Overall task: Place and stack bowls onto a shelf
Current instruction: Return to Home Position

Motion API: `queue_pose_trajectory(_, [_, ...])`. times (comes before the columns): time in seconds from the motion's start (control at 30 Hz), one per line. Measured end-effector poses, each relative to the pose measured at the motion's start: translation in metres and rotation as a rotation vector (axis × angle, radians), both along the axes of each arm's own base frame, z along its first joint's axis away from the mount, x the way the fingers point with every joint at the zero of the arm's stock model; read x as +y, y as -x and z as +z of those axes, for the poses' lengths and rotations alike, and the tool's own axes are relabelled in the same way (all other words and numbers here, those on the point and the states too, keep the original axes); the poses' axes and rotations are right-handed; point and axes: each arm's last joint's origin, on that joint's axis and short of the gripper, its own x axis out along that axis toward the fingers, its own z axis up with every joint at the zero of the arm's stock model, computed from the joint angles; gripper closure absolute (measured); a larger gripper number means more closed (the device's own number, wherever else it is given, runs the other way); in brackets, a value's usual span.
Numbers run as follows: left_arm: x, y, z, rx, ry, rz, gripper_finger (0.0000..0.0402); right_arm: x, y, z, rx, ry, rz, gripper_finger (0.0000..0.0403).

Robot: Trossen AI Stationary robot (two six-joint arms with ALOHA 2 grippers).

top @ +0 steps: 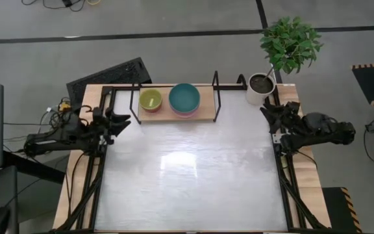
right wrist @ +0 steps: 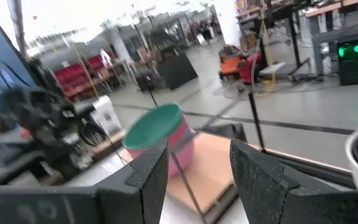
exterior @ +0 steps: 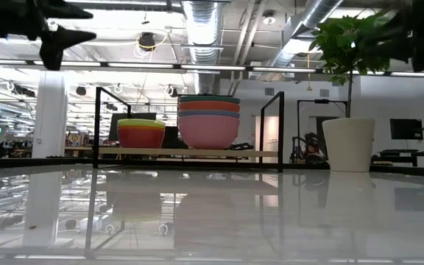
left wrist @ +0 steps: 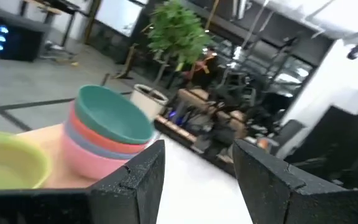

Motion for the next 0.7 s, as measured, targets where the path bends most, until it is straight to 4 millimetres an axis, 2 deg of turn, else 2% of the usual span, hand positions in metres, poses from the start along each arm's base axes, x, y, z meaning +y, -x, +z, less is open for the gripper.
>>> queue_pose_trajectory(0.13, [0.001,-0.001,-0.006,0.065,-0.017,0.033,0.0229,0.000,-0.002,-0.009,0.059,0.008,-0.037,0.0207])
queue_pose_trajectory(0.33, [0.001,-0.001,-0.010,0.112,-0.027,0.053,0.0229,0.001,-0.014,-0.035,0.076,-0.053,-0.044,0.0213])
queue_pose_trajectory(0.4, [0.001,-0.001,-0.009,0.112,-0.035,0.053,0.0229,0.002,-0.018,-0.045,0.095,-0.071,-0.042,0.0216])
queue_pose_trajectory(0.6, [0.001,-0.001,-0.009,0.108,-0.038,0.052,0.0229,0.004,-0.025,-0.060,0.092,-0.100,-0.024,0.0225])
queue_pose_trajectory(0.7, [0.002,-0.007,-0.014,0.018,-0.075,0.054,0.0229,0.004,-0.027,-0.064,0.096,-0.102,-0.025,0.0227])
